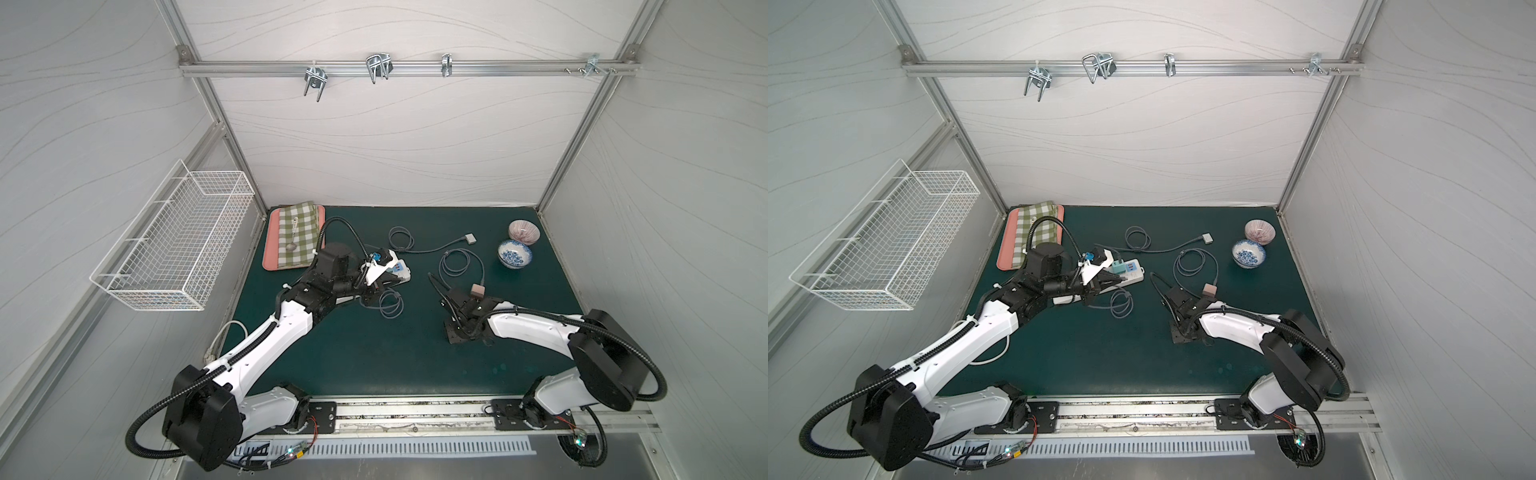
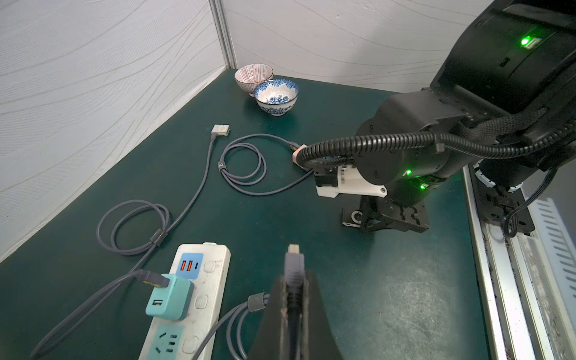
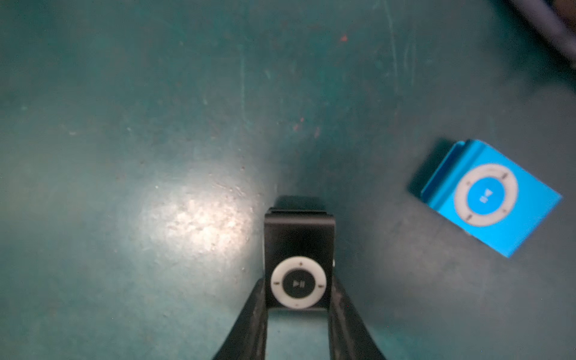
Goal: Charge mp3
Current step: Pick up the MP3 player from the center of the board, then insert the charging cable into the MP3 player.
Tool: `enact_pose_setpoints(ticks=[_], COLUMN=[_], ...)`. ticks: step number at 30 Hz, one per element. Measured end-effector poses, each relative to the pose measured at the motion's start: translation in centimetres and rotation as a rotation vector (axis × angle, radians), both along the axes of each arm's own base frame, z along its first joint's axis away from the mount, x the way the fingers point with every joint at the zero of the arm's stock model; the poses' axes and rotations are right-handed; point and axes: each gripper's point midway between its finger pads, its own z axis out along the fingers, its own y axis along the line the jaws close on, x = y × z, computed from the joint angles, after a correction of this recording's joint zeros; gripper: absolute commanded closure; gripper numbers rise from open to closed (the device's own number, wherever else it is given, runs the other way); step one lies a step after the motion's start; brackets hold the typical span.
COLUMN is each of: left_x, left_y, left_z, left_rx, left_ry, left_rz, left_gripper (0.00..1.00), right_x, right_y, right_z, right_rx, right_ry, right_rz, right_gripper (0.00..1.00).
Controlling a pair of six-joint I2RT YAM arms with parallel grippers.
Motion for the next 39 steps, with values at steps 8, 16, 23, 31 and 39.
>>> enact_pose_setpoints(ticks=[8, 16, 23, 31, 39], left_x=[0.0, -0.4, -0.8, -1.1, -1.0], left_y=[0.0, -1.1, -2.1, -2.5, -3.5], left_z=[0.0, -0.4, 0.7, 2.1, 2.1], left_rx=[-0.006, 0.027, 0.029, 0.020, 0.005], left_ry=[0.020, 0.009, -0.070, -0.159, -0.187], left_rz=[0.014, 0.037, 0.043, 0.031, 0.022], left_gripper=[1.00, 1.00, 1.00, 1.00, 1.00], right_x=[0.5, 5.4, 6.1, 5.1, 4.3], right_y=[1.4, 5.1, 7.2, 7.9, 8.3], right_z=[2.6, 13.4, 18.8, 19.9, 19.8], right_rx=[0.118, 0.294, 0.376, 0.409, 0.421], right_ry=[-0.029, -0.233, -0.301, -0.273, -0.251], right_rz=[0.072, 0.153, 0.252, 0.316, 0.345], right_gripper=[0.77, 0.76, 0.77, 0.77, 0.77])
